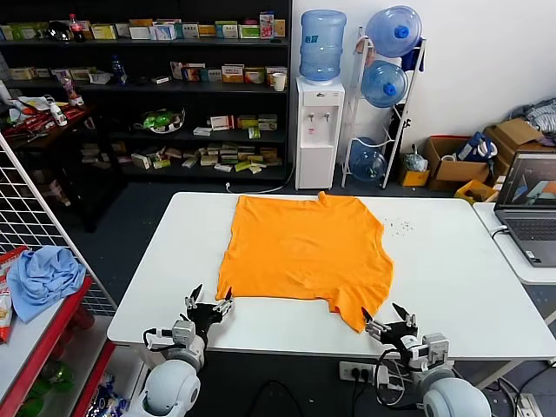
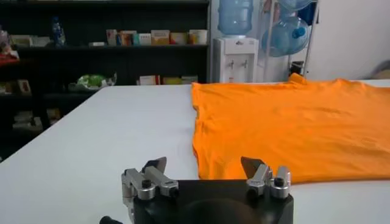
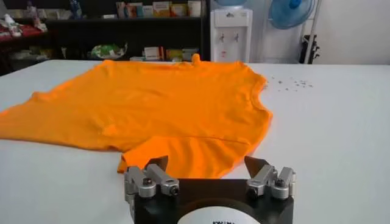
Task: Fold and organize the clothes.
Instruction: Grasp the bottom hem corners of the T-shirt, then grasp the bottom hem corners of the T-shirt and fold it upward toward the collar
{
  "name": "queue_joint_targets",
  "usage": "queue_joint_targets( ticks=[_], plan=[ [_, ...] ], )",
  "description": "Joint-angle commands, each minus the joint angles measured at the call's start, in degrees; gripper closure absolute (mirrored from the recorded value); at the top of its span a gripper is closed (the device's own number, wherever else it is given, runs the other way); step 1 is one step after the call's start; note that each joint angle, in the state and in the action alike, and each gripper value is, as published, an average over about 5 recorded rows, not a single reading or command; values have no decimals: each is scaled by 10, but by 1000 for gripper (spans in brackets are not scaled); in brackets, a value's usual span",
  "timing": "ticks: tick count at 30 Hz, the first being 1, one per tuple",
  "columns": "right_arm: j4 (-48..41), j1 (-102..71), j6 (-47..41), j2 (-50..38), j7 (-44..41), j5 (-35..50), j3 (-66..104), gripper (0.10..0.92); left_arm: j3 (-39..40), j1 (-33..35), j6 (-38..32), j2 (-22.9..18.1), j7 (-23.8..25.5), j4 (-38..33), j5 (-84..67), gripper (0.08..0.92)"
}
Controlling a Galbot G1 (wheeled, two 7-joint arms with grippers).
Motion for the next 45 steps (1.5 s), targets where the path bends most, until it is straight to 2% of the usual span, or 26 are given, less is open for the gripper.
queue_joint_targets(
  ticks=[1,15,18,29,39,43,45],
  plan=[
    [-18,11,-3,5,13,2,-8,203,8,-8,56,6,15,-1,12,177],
    [-50,39,-12,26,27,-11,-28,203,10,-27,84,-2,11,21,-5,177],
    [-55,44,-12,31,29,-14,-31,244,7,-26,83,-3,13,23,-5,199],
    [-49,43,-22,39,42,-31,-38,562,5,-8,80,-8,17,13,-7,501],
    [5,11,-25,34,55,-60,-37,848,4,9,77,-11,13,-18,-3,795],
    [35,-13,-22,31,56,-80,-30,899,1,21,74,-6,11,-41,6,891],
    [48,-26,-21,27,55,-89,-24,901,0,30,72,-1,9,-60,13,894]
  ],
)
